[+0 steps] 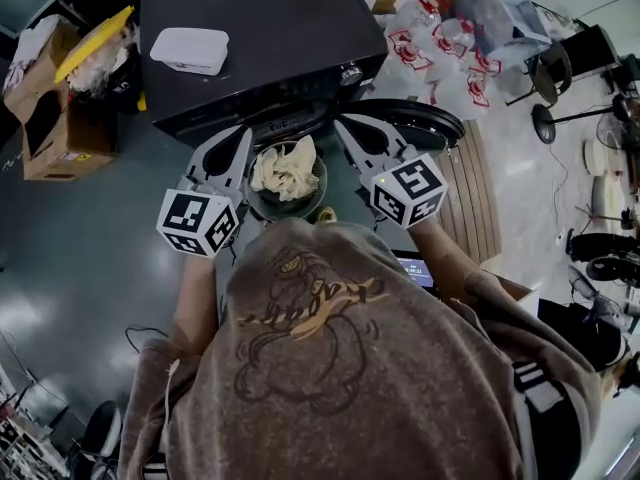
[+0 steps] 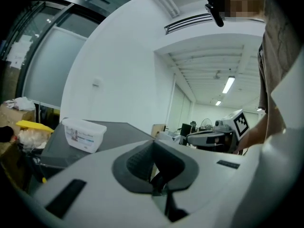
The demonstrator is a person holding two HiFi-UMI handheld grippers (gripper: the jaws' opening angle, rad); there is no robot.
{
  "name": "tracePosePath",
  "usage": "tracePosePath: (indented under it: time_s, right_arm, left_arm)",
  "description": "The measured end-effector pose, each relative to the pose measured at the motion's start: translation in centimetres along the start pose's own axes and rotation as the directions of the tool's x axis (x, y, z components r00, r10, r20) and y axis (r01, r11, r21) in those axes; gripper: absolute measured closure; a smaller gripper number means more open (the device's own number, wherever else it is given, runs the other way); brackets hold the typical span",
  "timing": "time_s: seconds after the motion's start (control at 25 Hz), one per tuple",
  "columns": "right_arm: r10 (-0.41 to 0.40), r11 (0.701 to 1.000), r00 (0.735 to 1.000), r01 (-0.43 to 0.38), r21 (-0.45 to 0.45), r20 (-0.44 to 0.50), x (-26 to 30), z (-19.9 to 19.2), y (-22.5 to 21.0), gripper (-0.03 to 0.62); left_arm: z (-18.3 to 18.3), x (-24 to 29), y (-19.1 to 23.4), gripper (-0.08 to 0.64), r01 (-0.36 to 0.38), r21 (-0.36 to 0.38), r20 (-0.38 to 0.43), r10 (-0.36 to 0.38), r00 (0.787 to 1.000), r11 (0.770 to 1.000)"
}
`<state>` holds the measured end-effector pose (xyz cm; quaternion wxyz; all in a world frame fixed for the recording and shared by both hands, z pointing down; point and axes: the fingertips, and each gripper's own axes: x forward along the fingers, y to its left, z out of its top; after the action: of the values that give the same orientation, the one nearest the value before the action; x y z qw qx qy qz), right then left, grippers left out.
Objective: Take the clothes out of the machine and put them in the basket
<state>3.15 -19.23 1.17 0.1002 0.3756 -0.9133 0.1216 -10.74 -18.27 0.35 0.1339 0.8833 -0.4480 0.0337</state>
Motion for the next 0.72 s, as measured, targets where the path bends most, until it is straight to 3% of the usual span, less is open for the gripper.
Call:
tracePosePath:
  time_s: [0.72]
  right_arm:
    - [0.024, 1.000, 1.000, -0.024, 0.010, -0.008, 1.8, -0.1, -1.3, 0.597]
  left_arm:
    - [-0.1, 0.7, 0.9, 0.554, -0.029, -0.033, -0.008, 0.028, 1.000, 0.999]
